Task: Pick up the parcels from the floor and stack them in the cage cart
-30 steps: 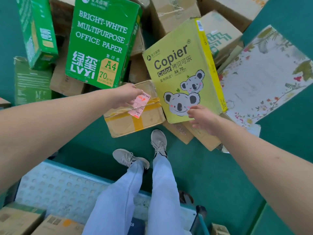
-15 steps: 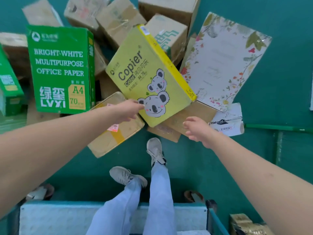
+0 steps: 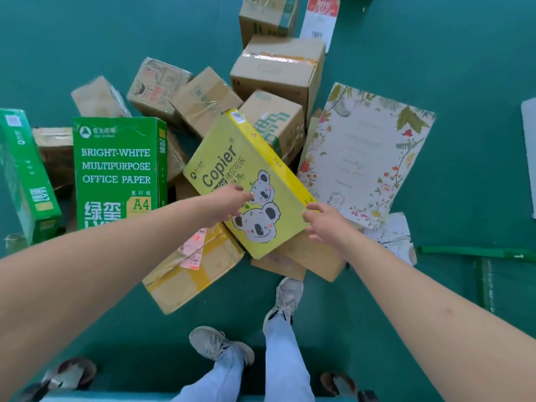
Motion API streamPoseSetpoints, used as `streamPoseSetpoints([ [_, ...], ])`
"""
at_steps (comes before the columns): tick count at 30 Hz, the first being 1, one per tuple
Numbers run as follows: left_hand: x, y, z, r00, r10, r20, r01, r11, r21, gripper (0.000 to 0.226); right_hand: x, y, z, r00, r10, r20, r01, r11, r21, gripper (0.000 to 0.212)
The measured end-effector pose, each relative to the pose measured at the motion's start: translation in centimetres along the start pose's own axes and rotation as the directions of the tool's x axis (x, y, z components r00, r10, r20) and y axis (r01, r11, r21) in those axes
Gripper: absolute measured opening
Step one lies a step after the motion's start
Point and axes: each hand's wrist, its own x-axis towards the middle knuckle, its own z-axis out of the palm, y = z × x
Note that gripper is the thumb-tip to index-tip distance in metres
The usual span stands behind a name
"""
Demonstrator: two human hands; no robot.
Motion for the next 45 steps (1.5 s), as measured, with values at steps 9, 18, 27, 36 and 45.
streamPoseSetpoints([
  [9, 0.6, 6.3, -0.6, 1.0, 0.008, -0.013, -0.009, 0.999, -0.046, 0.062, 2.2, -4.4, -5.3, 0.999, -0.012, 0.034, 0.014, 0.998, -0.06, 0.048],
  [18, 3.0, 11.3, -3.7, 0.997, 0.036, -0.065, -0.044, 0.992, -0.119, 0.062, 5.5, -11.0, -9.2, 0.997, -0.076, 0.02, 0.077, 0.993, -0.093, 0.049],
  [27, 11.4, 15.0, -9.6, 0.974, 0.149, -0.173, -0.173, 0.976, -0.132, 0.058, 13.6, -16.2, -9.5, 0.993, -0.105, -0.055, 0.102, 0.993, -0.063, 0.048],
  [36, 27.5, 16.9, -14.6, 0.923, 0.217, -0.318, -0.263, 0.959, -0.107, 0.06, 29.0, -21.1, -7.9, 0.971, -0.11, -0.211, 0.116, 0.993, 0.016, 0.047],
  [45, 38.8, 19.2, -16.3, 0.931, 0.155, -0.33, -0.289, 0.864, -0.411, 0.07, 40.2, -22.3, -6.8, 0.937, -0.118, -0.328, 0.149, 0.986, 0.072, 0.073],
])
